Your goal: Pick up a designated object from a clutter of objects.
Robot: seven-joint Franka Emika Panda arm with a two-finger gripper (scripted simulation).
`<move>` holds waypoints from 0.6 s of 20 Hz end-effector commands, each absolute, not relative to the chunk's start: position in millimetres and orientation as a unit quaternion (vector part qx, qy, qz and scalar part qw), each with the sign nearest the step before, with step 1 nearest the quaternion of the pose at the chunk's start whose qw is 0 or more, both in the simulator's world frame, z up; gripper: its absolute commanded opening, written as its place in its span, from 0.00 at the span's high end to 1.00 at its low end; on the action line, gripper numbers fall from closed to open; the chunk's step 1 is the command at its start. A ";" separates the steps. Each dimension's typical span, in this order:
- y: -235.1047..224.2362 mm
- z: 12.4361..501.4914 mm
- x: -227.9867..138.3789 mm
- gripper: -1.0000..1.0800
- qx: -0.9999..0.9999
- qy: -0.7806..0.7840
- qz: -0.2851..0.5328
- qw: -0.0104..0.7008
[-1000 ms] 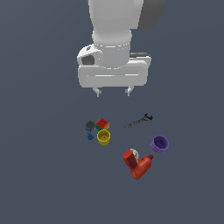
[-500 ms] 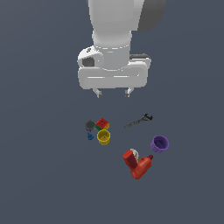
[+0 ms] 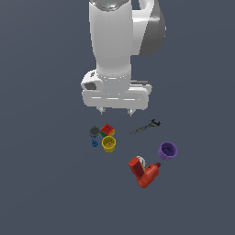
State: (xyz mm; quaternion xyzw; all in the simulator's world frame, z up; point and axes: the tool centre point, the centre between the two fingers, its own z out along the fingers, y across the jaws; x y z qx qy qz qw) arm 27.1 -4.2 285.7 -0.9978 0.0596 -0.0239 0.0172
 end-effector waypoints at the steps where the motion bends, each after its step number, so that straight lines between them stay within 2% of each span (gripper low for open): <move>1: -8.4 263.5 31.3 0.04 -0.996 0.088 -0.020 0.017; 12: -31.6 148.2 37.7 0.04 -0.972 0.234 -0.005 0.008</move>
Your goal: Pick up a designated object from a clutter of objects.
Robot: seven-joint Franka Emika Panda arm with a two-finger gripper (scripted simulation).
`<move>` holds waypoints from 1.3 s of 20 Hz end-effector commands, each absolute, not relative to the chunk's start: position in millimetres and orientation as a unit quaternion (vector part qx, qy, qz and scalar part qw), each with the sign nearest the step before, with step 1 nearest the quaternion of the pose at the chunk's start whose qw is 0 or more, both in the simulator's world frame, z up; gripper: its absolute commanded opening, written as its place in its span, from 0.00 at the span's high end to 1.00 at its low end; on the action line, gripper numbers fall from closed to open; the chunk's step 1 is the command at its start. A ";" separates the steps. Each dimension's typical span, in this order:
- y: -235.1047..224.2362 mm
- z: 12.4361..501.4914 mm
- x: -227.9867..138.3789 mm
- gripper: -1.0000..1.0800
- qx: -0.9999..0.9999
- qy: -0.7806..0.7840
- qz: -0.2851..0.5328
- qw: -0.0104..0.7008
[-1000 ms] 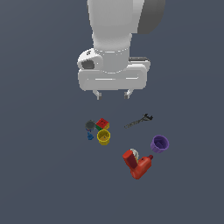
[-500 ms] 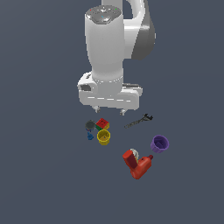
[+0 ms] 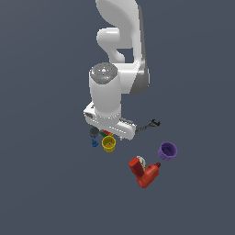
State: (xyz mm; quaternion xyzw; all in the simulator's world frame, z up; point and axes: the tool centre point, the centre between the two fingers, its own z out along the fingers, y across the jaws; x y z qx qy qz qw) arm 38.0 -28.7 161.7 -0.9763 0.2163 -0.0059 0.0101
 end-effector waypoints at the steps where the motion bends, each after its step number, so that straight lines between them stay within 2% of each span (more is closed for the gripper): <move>1: -33.3 140.6 37.2 0.04 -0.970 0.243 -0.004 0.007; 7: -40.7 107.5 33.5 0.04 -0.959 0.284 -0.001 0.002; 18: -42.9 92.3 31.5 0.04 -0.955 0.295 0.000 0.000; 26: -43.1 56.6 30.5 0.04 -0.955 0.297 0.000 0.000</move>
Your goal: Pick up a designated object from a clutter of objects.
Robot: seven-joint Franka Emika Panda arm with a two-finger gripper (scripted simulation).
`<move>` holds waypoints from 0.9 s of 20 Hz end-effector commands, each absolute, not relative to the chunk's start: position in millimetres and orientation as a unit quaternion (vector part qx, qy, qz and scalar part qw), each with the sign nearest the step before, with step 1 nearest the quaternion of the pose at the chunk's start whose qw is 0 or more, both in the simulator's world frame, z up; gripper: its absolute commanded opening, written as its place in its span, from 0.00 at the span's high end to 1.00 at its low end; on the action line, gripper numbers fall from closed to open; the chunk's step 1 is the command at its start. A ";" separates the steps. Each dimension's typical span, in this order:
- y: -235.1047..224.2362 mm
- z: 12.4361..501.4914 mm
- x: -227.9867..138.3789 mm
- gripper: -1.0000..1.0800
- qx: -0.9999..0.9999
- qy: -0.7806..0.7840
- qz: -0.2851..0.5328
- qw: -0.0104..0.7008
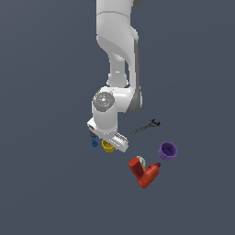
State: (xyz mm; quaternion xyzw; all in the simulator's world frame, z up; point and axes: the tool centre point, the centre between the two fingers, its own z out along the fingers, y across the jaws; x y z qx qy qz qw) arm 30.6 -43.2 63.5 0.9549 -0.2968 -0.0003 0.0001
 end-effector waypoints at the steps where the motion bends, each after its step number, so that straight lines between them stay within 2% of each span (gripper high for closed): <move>1: -43.3 53.3 30.6 0.04 0.955 -0.297 0.000 0.000; 6: -43.0 46.4 31.5 0.04 0.955 -0.297 0.000 0.000; 7: -43.0 46.4 31.5 1.00 0.955 -0.297 0.000 0.000; 18: -42.4 47.6 31.7 1.00 0.955 -0.297 0.000 0.000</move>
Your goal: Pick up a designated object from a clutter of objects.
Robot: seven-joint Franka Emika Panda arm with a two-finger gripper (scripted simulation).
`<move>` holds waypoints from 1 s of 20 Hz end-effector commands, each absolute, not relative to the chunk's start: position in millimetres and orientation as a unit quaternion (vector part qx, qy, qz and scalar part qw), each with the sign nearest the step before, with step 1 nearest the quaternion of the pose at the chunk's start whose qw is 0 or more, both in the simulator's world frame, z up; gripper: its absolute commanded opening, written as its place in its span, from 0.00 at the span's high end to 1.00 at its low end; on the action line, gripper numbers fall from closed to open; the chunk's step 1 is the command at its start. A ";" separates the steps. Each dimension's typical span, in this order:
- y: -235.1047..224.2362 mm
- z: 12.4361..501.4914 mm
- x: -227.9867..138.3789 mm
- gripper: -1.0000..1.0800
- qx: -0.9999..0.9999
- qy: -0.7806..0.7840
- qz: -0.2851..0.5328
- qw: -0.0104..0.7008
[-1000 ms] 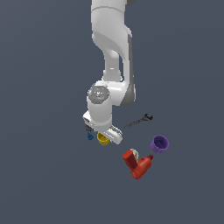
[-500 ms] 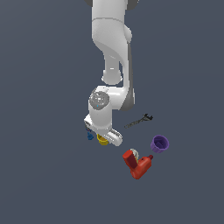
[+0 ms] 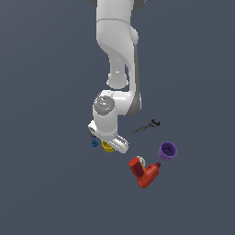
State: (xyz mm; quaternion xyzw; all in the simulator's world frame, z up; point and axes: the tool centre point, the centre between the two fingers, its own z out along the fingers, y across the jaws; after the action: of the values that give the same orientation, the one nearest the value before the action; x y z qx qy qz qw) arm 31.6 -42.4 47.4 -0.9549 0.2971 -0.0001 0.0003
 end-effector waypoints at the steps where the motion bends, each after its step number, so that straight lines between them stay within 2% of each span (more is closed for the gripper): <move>1: -42.1 48.4 31.6 1.00 -0.955 0.297 0.000 0.000; 11: -26.6 83.5 26.5 1.00 -0.955 0.297 0.000 0.000; 20: 6.1 160.2 16.0 1.00 -0.955 0.298 0.000 0.000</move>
State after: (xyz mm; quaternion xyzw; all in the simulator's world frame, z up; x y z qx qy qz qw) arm 17.8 -0.4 144.2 -0.9547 0.2975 0.0006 -0.0002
